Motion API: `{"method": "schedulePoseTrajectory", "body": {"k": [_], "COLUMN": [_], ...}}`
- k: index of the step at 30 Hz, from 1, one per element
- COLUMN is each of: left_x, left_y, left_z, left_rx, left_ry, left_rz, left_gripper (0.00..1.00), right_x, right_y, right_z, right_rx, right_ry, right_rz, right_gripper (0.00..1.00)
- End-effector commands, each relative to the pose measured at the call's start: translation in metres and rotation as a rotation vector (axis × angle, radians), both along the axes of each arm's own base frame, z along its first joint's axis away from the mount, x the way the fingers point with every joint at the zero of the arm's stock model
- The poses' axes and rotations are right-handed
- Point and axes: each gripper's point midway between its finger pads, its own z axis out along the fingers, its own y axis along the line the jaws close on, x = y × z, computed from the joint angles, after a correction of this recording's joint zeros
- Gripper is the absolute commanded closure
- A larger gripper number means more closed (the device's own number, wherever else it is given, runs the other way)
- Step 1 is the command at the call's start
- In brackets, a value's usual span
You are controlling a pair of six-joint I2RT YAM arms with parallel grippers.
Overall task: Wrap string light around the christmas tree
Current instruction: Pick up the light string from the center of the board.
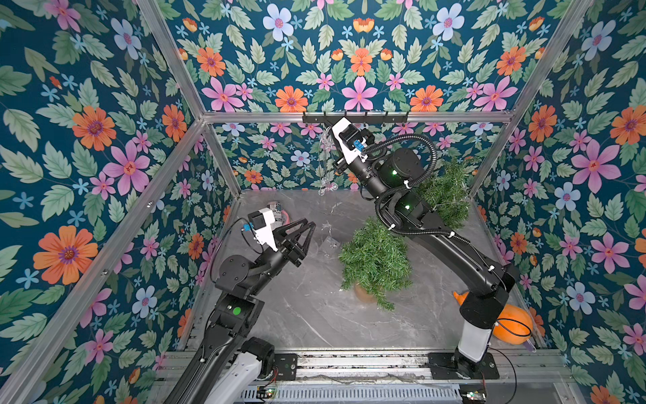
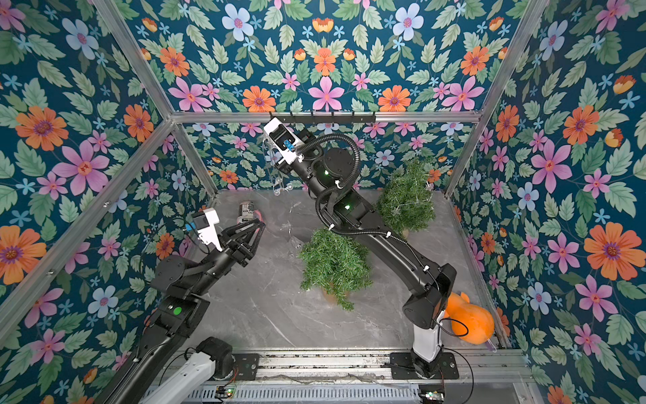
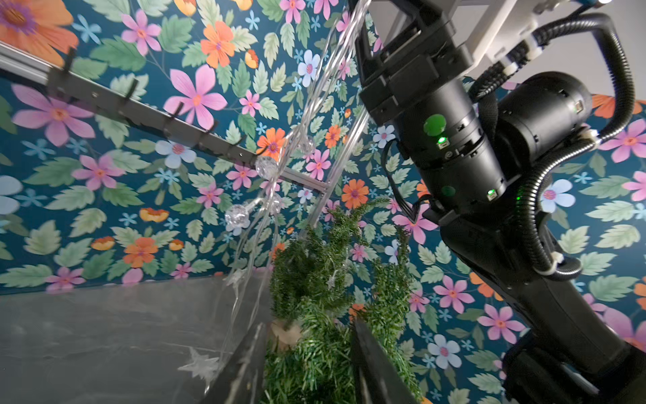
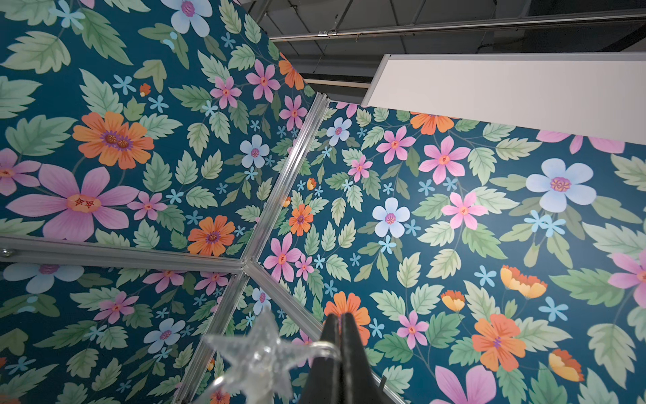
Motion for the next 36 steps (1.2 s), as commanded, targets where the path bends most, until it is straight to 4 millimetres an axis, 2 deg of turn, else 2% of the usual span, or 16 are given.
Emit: {"method": "schedulePoseTrajectory", "body": {"k": [1, 7, 11, 15, 17, 23, 36], "left_x": [-0.012, 0.008, 0.012, 0.035, 0.042, 0.053, 0.062], "left_y": [-0.013, -0.029, -0.047, -0.028, -0.020, -0.007, 0.003], "left_z": [0.024, 0.012, 0.011, -0.003, -0.010, -0.023, -0.029], "left_rx": [-0.099, -0.040, 0.018, 0.084, 0.100, 0.132, 0.192], "left_ry": [-0.056, -0.042, -0.056, -0.013, -0.002, 0.023, -0.005], "left_rz": [-0.124, -0.047, -0.039, 0.189, 0.249, 0.352, 0.452], "left_gripper": [0.58, 0.56, 0.54, 0.53, 0.53, 0.50, 0.44], "right_x": [0.000, -0.001, -0.002, -0.005, -0.008, -0.011, -0.020], "right_y": [0.008, 0.027, 0.038, 0.042, 0.043, 0.045, 0.051], "right_z": [-0.003, -0.009, -0.011, -0.009, -0.007, -0.005, -0.009], "right_rx": [-0.020, -0.068, -0.078, -0.081, -0.080, -0.076, -0.087], "right_ry": [0.005, 0.004, 0.008, 0.010, 0.005, 0.009, 0.011], "right_rz": [-0.006, -0.036, -0.041, -0.046, -0.044, -0.040, -0.019], "right_gripper": [1.00, 1.00, 1.00, 1.00, 1.00, 1.00, 1.00]}}
